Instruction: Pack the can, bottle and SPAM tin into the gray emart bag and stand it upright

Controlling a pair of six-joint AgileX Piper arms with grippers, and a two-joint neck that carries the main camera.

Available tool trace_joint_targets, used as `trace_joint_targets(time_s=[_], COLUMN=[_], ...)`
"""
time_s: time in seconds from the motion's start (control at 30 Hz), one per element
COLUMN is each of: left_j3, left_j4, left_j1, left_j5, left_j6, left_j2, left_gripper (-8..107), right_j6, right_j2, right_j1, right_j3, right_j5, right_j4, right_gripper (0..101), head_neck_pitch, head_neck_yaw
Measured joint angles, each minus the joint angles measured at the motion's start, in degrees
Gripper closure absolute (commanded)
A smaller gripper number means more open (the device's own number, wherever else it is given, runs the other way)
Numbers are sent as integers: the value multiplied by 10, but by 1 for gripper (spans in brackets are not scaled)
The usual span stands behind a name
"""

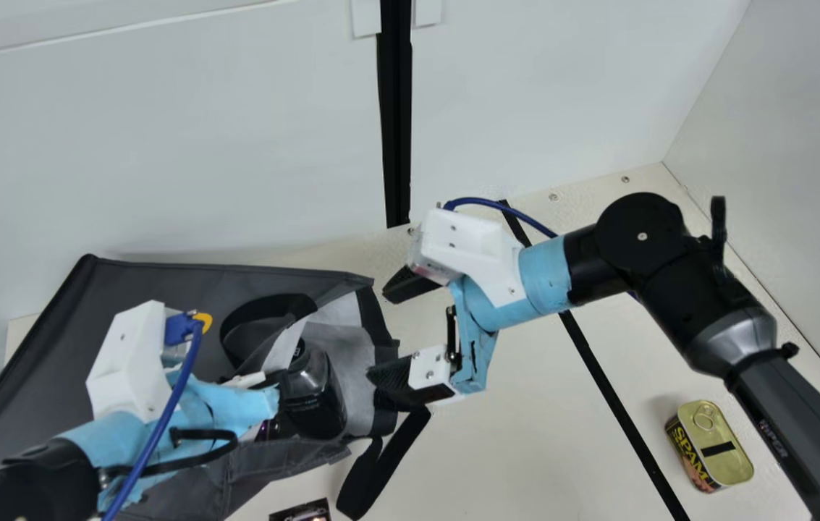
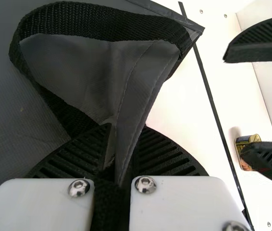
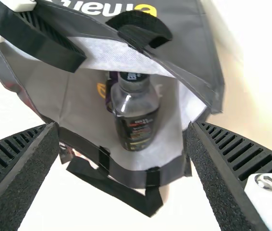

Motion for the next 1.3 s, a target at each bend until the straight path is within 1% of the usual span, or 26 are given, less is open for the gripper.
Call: trace_joint_targets(time_s=[0.37,0.77,0.97,1.3], left_j3=[0,0,0,0], left_j4=[0,0,0,0], left_j1=[0,0,0,0], left_j5=[0,0,0,0], left_j6=[0,0,0,0], left_j2=[0,0,0,0], left_gripper=[107,107,107,107], right_j6=[-17,-30,-10,44], right_j2=[-17,-36,-51,-87], right_j1=[-52,-114,-147,-202], right_j3=[10,10,1,-23], right_j5=[0,0,0,1], right_j4=[-7,-29,-45,-95], right_gripper=[6,6,6,6], head_neck_pitch=[0,0,0,0], head_neck_yaw=[-1,-1,0,0])
